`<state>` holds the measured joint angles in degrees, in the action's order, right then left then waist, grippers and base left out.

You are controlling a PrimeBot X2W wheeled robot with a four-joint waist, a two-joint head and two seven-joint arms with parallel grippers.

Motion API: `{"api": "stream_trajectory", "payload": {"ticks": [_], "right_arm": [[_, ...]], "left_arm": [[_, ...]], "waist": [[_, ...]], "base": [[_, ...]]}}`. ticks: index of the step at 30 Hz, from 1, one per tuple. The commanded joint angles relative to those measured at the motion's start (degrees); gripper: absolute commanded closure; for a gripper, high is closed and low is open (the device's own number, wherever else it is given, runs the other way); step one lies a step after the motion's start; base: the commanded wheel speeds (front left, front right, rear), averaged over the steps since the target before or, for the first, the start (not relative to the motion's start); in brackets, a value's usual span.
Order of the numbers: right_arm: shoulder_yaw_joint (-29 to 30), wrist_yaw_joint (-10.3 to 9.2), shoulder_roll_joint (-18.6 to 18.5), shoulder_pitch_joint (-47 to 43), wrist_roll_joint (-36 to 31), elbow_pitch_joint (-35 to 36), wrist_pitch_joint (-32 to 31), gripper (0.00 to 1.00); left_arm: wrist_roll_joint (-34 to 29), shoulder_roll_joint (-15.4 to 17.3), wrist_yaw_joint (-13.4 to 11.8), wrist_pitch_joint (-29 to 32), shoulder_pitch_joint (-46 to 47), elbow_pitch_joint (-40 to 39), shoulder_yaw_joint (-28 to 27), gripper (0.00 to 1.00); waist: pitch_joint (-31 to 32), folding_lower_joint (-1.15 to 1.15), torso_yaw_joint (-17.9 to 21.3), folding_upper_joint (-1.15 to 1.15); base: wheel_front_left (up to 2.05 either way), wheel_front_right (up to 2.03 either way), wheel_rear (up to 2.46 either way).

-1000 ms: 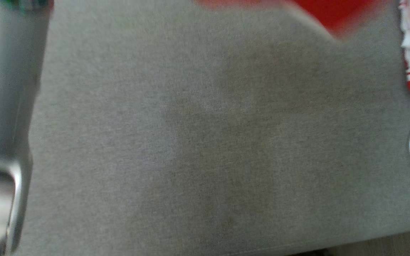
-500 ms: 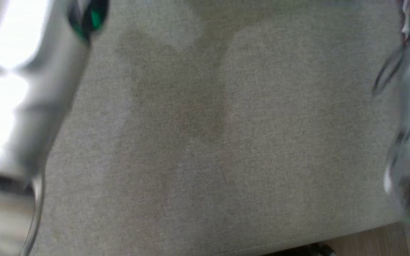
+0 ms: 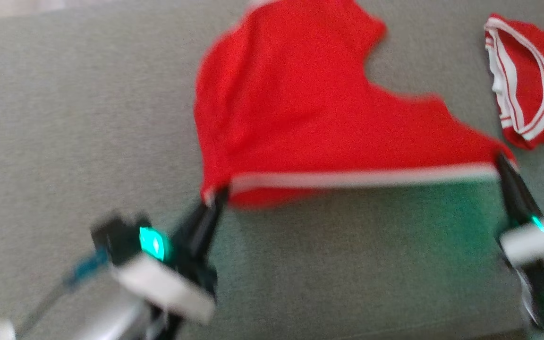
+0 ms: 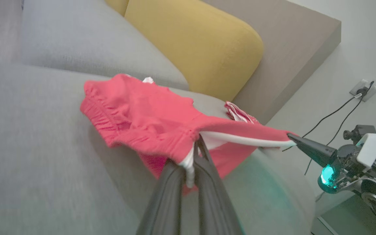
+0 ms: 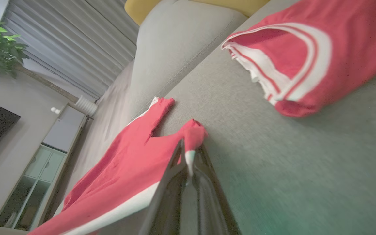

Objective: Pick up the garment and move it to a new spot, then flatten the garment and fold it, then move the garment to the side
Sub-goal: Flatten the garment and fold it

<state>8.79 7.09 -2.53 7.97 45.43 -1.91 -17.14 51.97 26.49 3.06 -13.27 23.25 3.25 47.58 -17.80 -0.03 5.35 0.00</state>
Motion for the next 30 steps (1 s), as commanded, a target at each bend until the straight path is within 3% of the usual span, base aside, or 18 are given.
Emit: {"api": "stream_trajectory", "payload": {"ticks": [1,6,11,15,21,25,30], "right_arm": [[1.35,0.4,-0.43,-3.0,0.58,5.86,-1.12,1.0],[5.9,0.4,-0.37,-21.85,7.32,23.77,-4.1,1.0],[5.83,0.4,-0.36,-15.84,6.96,26.03,-7.55,1.0],[3.52,0.4,-0.35,1.0,2.98,17.89,-13.1,1.0],[3.2,0.4,-0.35,25.14,-2.46,-2.72,-17.93,1.0],[5.25,0.4,-0.35,34.67,-6.97,-14.31,-18.29,1.0],[6.76,0.4,-0.35,41.17,-12.26,-23.28,-17.58,1.0]], "left_arm": [[0.09,3.1,-1.89,-1.01,-1.51,-3.82,-2.32,1.0],[2.23,3.86,-8.16,-1.42,-14.56,-16.93,-2.42,1.0],[6.41,3.24,-7.94,0.22,-13.64,-20.88,-4.69,1.0],[13.22,1.21,-7.9,3.14,-8.79,-19.48,-8.82,1.0],[20.3,-3.77,-7.46,8.8,1.33,-11.63,-11.28,1.0],[20.42,-8.03,-7.69,11.05,7.54,-3.85,-9.82,1.0],[20.38,-13.06,-7.41,10.36,12.11,4.63,-9.38,1.0]], "waist": [[2.1,0.03,-1.69,0.0],[1.62,0.03,-3.94,0.0],[-1.86,0.03,-4.72,0.0],[-5.07,0.03,-5.43,0.0],[-8.23,0.03,-9.62,0.0],[-8.89,0.03,-12.47,0.0],[-9.62,0.03,-14.19,0.0]], "base": [[0.0,0.0,0.0],[0.0,0.0,0.0],[0.0,0.0,0.0],[0.0,0.0,0.0],[0.0,0.0,0.0],[0.0,0.0,0.0],[0.0,0.0,0.0]]}}
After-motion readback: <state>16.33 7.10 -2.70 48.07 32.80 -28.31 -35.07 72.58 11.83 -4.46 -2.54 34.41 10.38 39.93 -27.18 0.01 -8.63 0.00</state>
